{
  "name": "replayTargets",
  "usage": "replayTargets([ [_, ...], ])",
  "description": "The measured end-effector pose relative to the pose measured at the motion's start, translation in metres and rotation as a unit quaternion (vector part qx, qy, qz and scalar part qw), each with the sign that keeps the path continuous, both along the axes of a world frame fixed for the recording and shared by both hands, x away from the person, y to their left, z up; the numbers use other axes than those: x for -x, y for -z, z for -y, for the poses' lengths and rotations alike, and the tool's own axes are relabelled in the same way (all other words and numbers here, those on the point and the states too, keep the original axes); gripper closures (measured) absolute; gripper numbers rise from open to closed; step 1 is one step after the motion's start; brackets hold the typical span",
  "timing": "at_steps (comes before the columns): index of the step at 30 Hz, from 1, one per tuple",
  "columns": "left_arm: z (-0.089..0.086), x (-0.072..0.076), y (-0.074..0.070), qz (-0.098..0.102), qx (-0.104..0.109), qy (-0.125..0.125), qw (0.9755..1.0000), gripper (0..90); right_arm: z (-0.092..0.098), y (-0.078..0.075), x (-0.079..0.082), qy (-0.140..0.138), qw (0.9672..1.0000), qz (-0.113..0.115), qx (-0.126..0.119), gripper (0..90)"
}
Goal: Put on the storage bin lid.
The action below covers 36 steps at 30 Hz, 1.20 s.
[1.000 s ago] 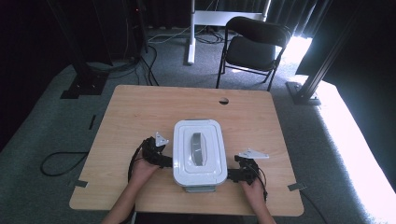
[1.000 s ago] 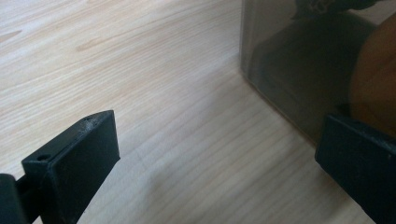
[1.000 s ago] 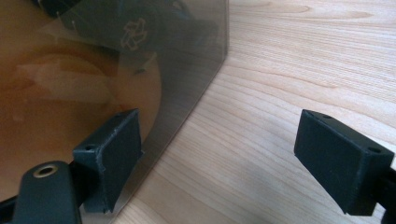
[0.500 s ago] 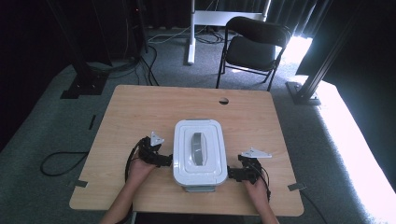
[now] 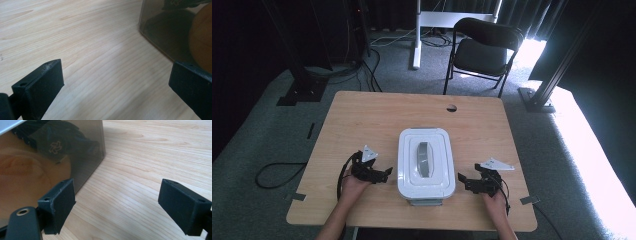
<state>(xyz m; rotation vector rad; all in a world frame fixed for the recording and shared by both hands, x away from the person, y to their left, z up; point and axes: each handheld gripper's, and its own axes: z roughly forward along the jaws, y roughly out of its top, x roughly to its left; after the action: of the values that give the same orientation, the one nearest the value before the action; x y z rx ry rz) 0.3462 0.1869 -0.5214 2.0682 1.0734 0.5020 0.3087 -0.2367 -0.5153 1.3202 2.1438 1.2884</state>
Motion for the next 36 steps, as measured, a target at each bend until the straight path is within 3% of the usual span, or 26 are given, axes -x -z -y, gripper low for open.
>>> replayTargets([
  [9,-0.026,0.016,0.001,0.003,0.009,-0.016,0.9998,0.1,0.019,-0.002,0.005,0.015,0.9996,0.023,0.010,13.6],
  [15,-0.041,0.023,0.004,-0.001,0.015,-0.028,0.9995,0.2,0.032,-0.001,0.006,0.046,0.9984,0.029,0.016,13.5],
  [26,-0.068,0.035,0.010,-0.012,0.022,-0.053,0.9983,0.1,0.051,-0.001,0.011,0.078,0.9959,0.034,0.031,13.4],
  [33,-0.085,0.043,0.011,-0.015,0.021,-0.076,0.9968,0.1,0.064,0.005,0.018,0.079,0.9953,0.026,0.049,13.0],
  [36,-0.092,0.046,0.012,-0.016,0.017,-0.084,0.9962,0.1,0.071,0.009,0.020,0.086,0.9951,0.023,0.045,13.0],
])
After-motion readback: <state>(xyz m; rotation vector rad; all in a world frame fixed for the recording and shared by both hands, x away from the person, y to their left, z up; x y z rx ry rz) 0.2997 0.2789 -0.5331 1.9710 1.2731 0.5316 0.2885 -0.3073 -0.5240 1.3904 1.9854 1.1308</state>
